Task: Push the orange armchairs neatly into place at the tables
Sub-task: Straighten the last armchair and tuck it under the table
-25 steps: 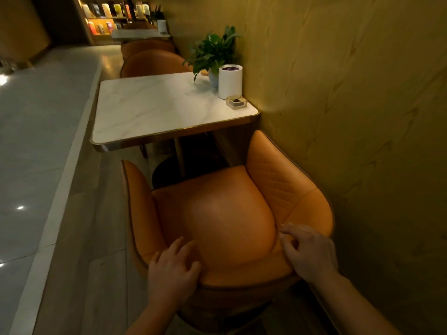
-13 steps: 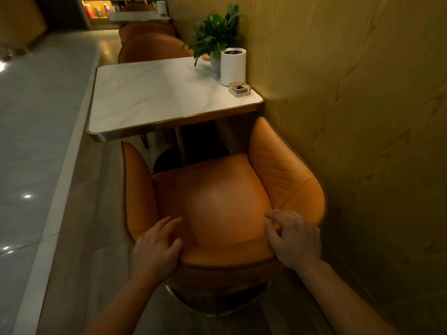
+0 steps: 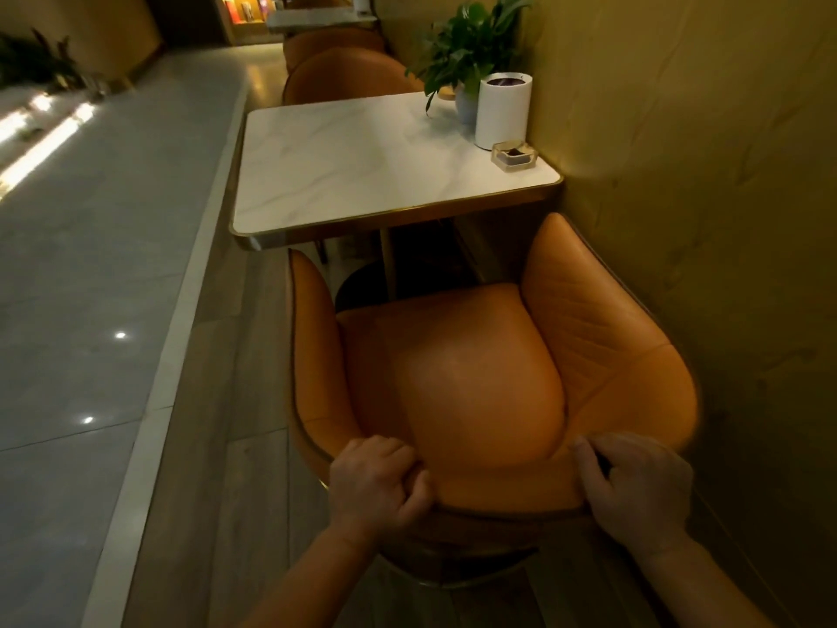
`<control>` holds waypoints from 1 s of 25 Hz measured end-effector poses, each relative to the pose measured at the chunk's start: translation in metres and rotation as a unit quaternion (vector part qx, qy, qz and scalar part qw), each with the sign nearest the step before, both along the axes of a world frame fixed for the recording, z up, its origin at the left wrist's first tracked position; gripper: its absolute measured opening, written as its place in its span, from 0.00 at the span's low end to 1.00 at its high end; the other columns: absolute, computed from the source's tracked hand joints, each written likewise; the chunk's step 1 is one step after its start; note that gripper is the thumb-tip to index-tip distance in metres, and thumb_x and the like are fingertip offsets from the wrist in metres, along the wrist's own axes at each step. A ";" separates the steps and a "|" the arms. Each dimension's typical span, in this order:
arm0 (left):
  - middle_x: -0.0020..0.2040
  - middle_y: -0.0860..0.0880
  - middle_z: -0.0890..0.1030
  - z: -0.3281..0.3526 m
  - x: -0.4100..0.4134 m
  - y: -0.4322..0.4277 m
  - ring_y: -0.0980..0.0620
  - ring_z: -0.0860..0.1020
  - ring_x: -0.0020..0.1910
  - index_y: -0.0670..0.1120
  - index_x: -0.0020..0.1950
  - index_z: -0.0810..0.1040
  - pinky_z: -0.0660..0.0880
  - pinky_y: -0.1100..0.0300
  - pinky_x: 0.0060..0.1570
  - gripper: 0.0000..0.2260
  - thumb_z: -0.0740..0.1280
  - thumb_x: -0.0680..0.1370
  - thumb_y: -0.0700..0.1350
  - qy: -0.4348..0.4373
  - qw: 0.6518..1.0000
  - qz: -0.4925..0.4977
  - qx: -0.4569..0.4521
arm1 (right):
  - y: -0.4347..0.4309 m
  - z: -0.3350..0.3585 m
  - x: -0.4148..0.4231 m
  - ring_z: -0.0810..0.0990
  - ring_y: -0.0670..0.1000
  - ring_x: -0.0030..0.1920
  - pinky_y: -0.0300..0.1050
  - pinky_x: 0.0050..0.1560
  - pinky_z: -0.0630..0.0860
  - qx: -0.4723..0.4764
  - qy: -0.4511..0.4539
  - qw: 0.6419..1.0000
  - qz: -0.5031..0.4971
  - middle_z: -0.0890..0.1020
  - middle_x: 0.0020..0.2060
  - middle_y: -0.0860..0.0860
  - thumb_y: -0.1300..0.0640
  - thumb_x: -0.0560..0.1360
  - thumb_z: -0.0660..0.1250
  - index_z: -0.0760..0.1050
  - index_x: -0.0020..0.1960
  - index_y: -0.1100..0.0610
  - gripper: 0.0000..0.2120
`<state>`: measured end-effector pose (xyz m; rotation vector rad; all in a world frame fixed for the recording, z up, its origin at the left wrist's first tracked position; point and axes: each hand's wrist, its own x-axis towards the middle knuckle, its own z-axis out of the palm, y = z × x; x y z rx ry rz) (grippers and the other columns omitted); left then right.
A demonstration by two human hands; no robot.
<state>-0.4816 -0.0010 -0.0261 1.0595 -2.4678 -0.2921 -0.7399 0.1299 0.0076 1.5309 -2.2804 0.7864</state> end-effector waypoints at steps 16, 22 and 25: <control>0.40 0.59 0.82 0.014 0.037 -0.054 0.57 0.79 0.39 0.55 0.42 0.83 0.62 0.71 0.42 0.14 0.58 0.74 0.57 -0.016 0.999 0.017 -0.040 | -0.034 -0.009 -0.038 0.79 0.46 0.45 0.70 0.69 0.60 0.080 -0.044 0.995 0.027 0.79 0.38 0.39 0.43 0.72 0.57 0.82 0.38 0.46 0.16; 0.39 0.61 0.82 0.017 0.020 -0.052 0.59 0.80 0.38 0.57 0.42 0.83 0.61 0.73 0.40 0.15 0.58 0.75 0.58 -0.047 0.998 0.024 -0.029 | -0.046 -0.014 -0.067 0.78 0.45 0.38 0.62 0.67 0.66 0.017 -0.060 0.994 0.091 0.80 0.34 0.42 0.49 0.70 0.58 0.81 0.35 0.49 0.14; 0.36 0.59 0.82 0.021 -0.003 -0.048 0.58 0.79 0.36 0.55 0.39 0.82 0.62 0.70 0.36 0.17 0.56 0.75 0.60 -0.056 0.997 0.045 -0.008 | -0.056 -0.010 -0.091 0.78 0.42 0.41 0.61 0.68 0.65 0.033 -0.075 0.991 0.102 0.80 0.36 0.39 0.49 0.70 0.56 0.81 0.36 0.48 0.15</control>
